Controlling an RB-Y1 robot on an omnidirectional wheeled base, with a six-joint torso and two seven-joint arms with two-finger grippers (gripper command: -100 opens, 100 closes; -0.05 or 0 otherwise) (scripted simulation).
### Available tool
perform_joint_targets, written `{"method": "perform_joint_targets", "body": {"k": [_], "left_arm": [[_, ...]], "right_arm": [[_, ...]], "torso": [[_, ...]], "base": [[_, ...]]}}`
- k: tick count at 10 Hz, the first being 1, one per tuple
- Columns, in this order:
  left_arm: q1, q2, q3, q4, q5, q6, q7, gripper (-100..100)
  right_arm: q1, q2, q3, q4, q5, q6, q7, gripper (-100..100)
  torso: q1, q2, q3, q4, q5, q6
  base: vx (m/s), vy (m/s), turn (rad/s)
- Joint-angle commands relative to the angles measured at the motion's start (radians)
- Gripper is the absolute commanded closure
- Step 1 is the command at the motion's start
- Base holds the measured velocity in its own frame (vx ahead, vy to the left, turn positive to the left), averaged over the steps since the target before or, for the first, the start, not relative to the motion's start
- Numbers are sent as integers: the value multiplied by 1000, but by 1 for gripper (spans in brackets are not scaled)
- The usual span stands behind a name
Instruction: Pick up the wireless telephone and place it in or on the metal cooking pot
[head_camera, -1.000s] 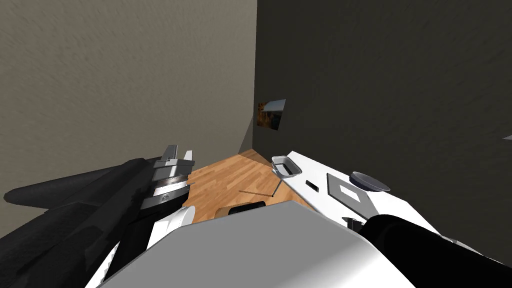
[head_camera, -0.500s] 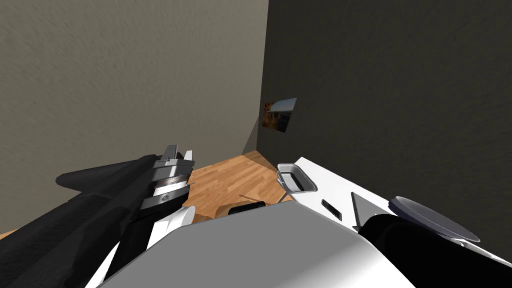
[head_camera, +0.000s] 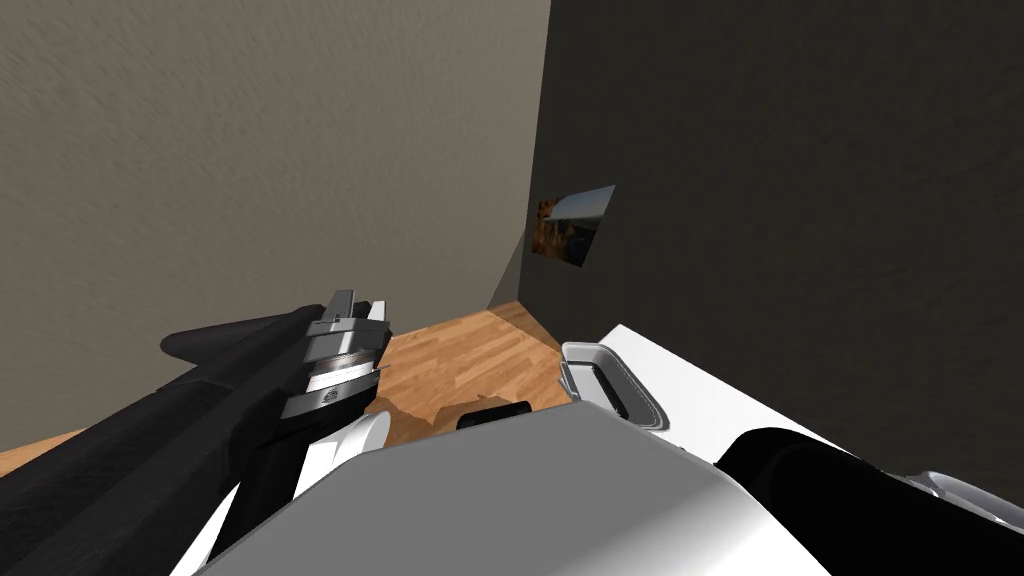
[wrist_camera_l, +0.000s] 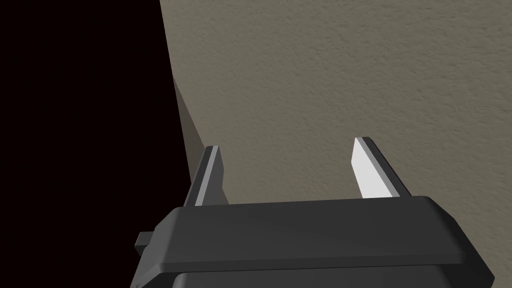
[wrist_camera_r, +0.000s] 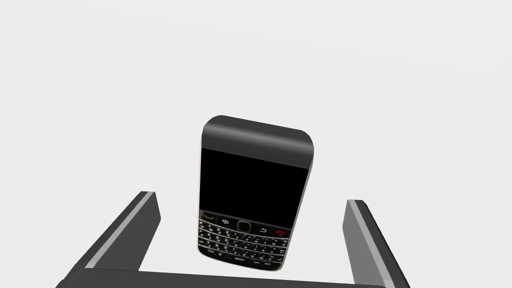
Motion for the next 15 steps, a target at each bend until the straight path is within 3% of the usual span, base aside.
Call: {"method": "perform_joint_targets", "body": {"k": [1, 3, 4, 5, 9, 10, 11, 13, 14, 15], "left_arm": [[0, 0, 0, 0, 0, 0, 0, 0], [0, 0, 0, 0, 0, 0, 0, 0], [0, 0, 0, 0, 0, 0, 0, 0], [0, 0, 0, 0, 0, 0, 0, 0], [0, 0, 0, 0, 0, 0, 0, 0], [0, 0, 0, 0, 0, 0, 0, 0], [0, 0, 0, 0, 0, 0, 0, 0], [0, 0, 0, 0, 0, 0, 0, 0], [0, 0, 0, 0, 0, 0, 0, 0], [0, 0, 0, 0, 0, 0, 0, 0]], "right_arm": [[-10, 36, 9, 14, 9, 14, 7, -100], [-23, 80, 19, 30, 20, 31, 16, -100], [-35, 69, 25, 37, 23, 18, 8, -100], [-37, 71, 26, 38, 24, 21, 8, 100], [-36, 72, 26, 38, 24, 20, 7, 100], [-36, 72, 26, 38, 24, 20, 7, 0], [-10, 36, 9, 14, 9, 14, 7, 100], [0, 0, 0, 0, 0, 0, 0, 100], [-3, 11, 4, 2, 4, 8, 2, 100], [-1, 8, 3, 0, 2, 7, 1, 0]], "torso": [[0, 0, 0, 0, 0, 0], [0, 2, 2, 1, 0, 0], [-1, 3, 2, 1, 0, 0], [1, 3, 2, 1, 0, 0], [2, 3, 2, 1, 1, 0], [2, 3, 2, 1, 1, 0], [2, 3, 2, 1, 0, 0], [5, 3, 2, 1, 2, 0], [6, 3, 2, 1, 2, 0], [4, 3, 2, 1, 1, 0]], "base": [[11, -29, 82], [1, -40, 79], [-2, -20, 17], [0, 0, 0], [0, 0, 0], [0, 0, 0], [2, 22, -86], [-3, 44, -75], [0, 20, -13], [0, 0, 0]]}}
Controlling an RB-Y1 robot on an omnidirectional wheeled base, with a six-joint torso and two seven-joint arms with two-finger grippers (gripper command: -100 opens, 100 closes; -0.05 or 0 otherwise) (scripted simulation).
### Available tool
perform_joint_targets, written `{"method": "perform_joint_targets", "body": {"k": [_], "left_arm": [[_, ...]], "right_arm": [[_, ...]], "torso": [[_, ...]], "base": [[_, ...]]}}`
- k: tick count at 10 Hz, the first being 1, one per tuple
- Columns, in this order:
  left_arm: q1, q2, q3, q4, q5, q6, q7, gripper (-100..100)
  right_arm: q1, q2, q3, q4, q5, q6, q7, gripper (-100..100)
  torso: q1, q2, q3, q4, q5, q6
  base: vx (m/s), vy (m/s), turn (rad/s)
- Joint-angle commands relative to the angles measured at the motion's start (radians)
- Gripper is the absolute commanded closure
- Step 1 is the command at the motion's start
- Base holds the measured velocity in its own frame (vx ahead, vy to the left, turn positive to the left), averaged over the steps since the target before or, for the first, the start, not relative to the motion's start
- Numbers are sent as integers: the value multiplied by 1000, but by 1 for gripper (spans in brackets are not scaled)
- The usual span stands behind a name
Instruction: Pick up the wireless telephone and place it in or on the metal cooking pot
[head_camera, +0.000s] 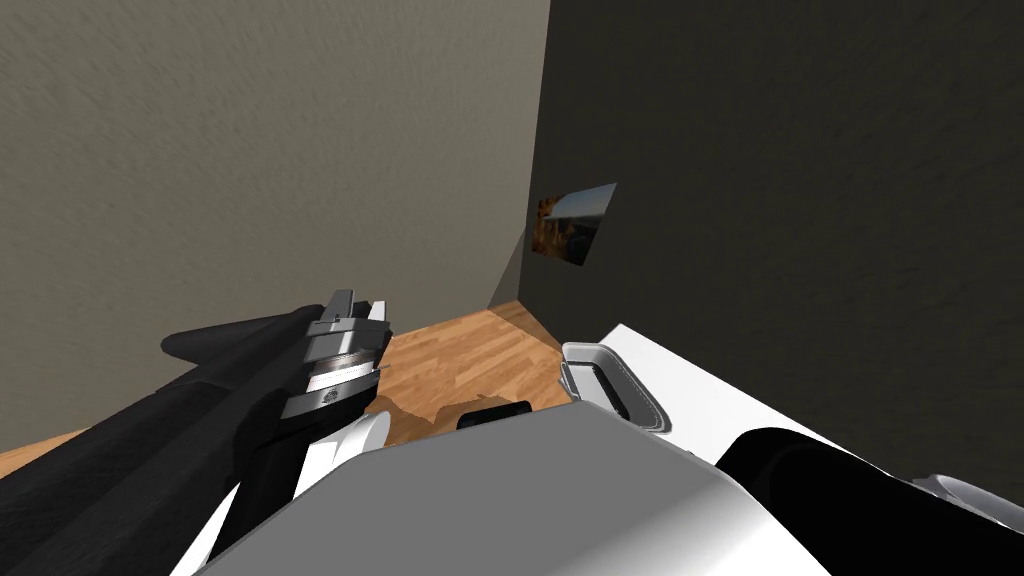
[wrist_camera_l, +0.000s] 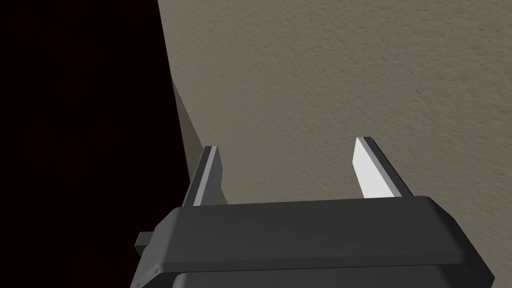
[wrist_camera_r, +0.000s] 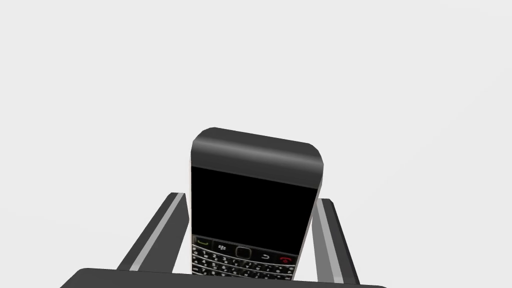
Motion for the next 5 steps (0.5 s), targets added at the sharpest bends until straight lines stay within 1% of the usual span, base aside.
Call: {"method": "perform_joint_targets", "body": {"k": [1, 3, 5], "left_arm": [[0, 0, 0, 0, 0, 0, 0, 0], [0, 0, 0, 0, 0, 0, 0, 0], [0, 0, 0, 0, 0, 0, 0, 0]], "right_arm": [[5, -34, -10, 10, -4, -10, -9, 100], [7, -80, -25, 18, -9, -33, -26, 100], [5, -137, -43, 25, -16, -66, -49, 100]], "torso": [[0, 0, 0, 0, 0, 0], [5, 3, 1, 1, 2, 1], [6, 4, 2, 1, 3, 1]], "base": [[-20, 45, -74], [-38, 87, -122], [-41, 65, -125]]}}
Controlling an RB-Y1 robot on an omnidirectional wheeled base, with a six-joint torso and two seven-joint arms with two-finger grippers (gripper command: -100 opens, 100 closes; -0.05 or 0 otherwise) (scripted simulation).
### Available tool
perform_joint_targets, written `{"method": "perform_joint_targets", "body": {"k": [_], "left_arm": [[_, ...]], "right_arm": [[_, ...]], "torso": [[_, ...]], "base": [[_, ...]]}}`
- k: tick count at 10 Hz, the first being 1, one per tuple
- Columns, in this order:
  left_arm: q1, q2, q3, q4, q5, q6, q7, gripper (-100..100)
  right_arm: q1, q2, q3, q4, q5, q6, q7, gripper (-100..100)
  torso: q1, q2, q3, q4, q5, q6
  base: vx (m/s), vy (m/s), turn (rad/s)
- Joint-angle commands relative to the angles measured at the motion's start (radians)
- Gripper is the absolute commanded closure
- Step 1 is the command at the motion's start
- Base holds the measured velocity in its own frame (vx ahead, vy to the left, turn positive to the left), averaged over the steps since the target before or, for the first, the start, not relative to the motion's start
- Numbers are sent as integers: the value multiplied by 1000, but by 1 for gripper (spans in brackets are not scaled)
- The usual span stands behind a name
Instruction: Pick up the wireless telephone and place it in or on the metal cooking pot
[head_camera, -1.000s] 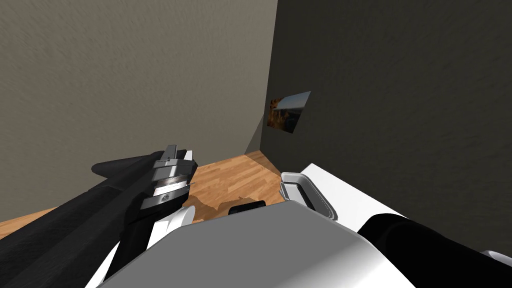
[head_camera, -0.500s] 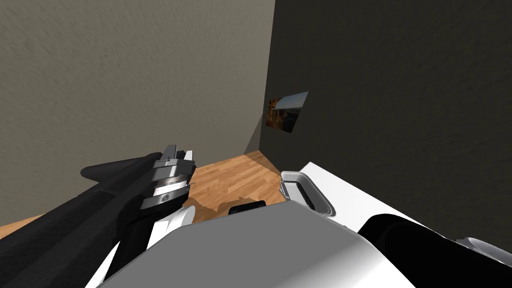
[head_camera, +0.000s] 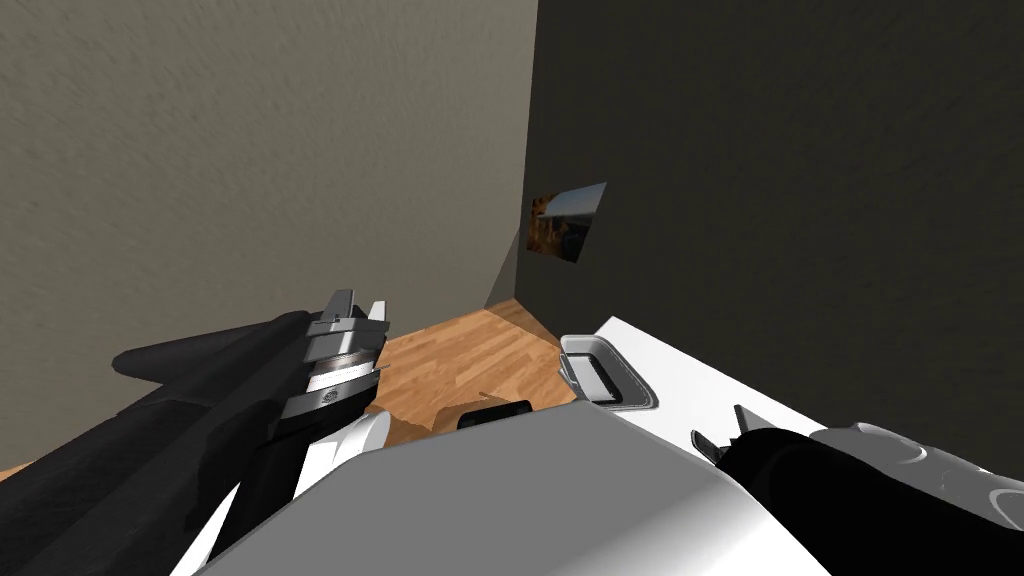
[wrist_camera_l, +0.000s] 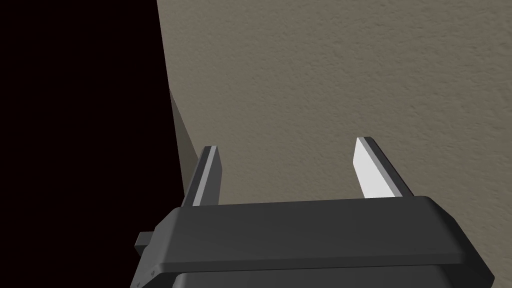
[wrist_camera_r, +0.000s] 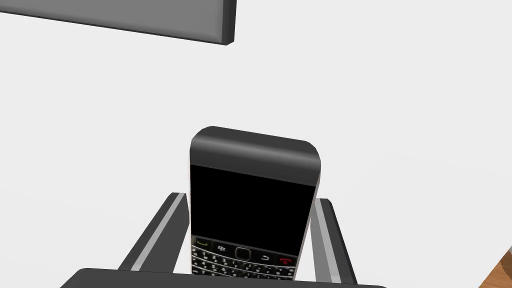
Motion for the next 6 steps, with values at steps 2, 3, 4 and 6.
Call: {"method": "perform_joint_targets", "body": {"k": [2, 3, 4, 6], "left_arm": [[0, 0, 0, 0, 0, 0, 0, 0], [0, 0, 0, 0, 0, 0, 0, 0], [0, 0, 0, 0, 0, 0, 0, 0], [0, 0, 0, 0, 0, 0, 0, 0]], "right_arm": [[-14, -74, -17, 6, -6, -48, -41, 100], [-14, -77, -17, 6, -6, -48, -41, 100], [-17, -111, -26, 7, -11, -70, -54, 100], [-21, -145, -35, 7, -17, -93, -68, 100]], "torso": [[-1, 0, 0, 0, -1, 0], [0, 0, 0, 0, 0, 1], [-2, -1, 0, 0, -1, -1], [-2, -2, -2, -1, -1, -1]], "base": [[-40, 48, -138], [-29, 31, -62], [-17, 20, -95], [-13, 20, -98]]}}
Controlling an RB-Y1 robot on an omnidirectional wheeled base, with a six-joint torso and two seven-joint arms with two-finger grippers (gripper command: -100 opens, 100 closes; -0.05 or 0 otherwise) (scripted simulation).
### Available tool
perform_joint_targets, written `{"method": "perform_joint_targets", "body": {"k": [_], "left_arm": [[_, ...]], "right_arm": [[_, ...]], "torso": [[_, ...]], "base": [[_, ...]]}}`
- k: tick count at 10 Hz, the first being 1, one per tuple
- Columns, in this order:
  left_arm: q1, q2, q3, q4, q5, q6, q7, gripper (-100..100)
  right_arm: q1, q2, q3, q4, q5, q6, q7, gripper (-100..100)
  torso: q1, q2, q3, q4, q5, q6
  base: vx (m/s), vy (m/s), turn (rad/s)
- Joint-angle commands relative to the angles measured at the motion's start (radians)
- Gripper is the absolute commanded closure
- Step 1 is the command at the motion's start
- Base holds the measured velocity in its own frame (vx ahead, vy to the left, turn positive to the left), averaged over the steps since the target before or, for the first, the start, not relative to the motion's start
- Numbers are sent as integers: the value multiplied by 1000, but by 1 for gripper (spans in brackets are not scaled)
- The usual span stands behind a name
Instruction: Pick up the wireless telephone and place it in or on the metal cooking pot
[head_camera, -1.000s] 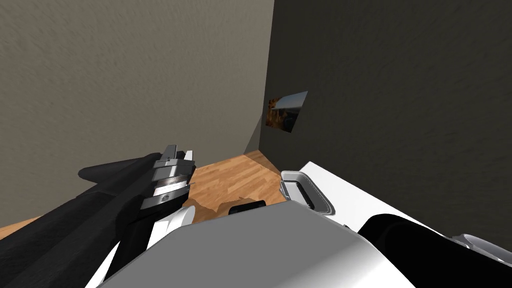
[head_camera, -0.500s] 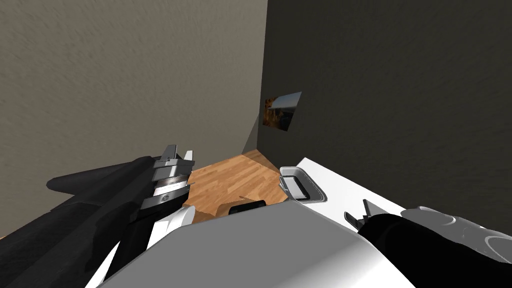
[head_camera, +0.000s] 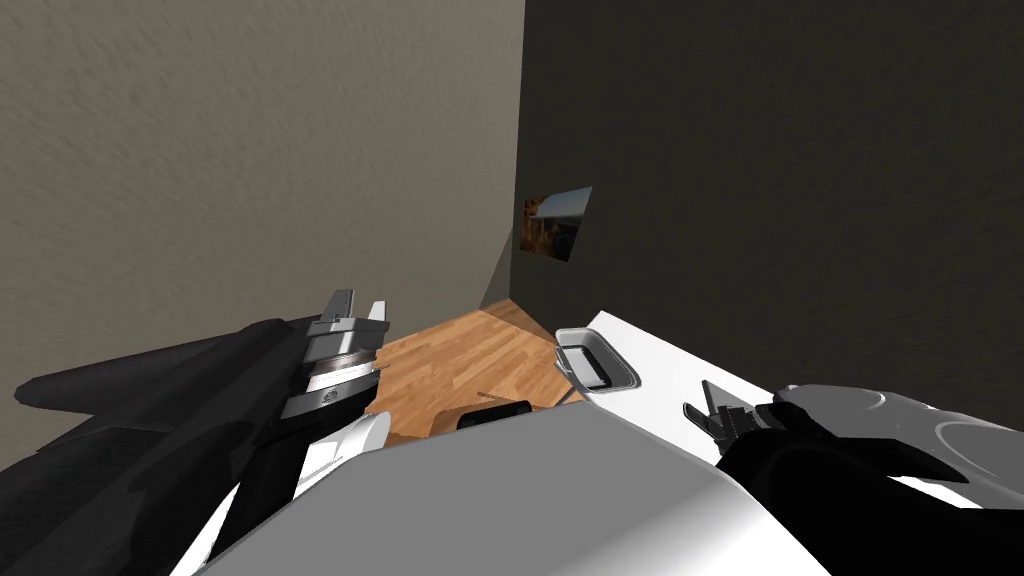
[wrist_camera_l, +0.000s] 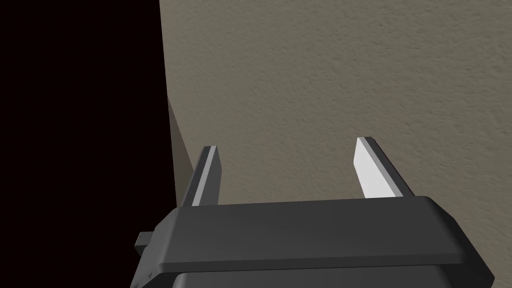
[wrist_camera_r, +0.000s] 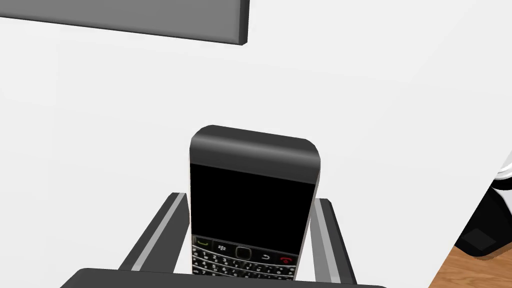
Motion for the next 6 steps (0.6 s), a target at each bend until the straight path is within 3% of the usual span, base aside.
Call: {"method": "perform_joint_targets", "body": {"k": [1, 6], "left_arm": [[0, 0, 0, 0, 0, 0, 0, 0], [0, 0, 0, 0, 0, 0, 0, 0]], "right_arm": [[-36, 6, 14, 27, 22, -23, -12, 100], [-55, -158, -29, 27, -8, -139, -75, 100]], "torso": [[0, 0, 0, 0, 0, 0], [1, 0, 0, 0, 1, 0]], "base": [[-5, 10, 8], [-18, 21, -135]]}}
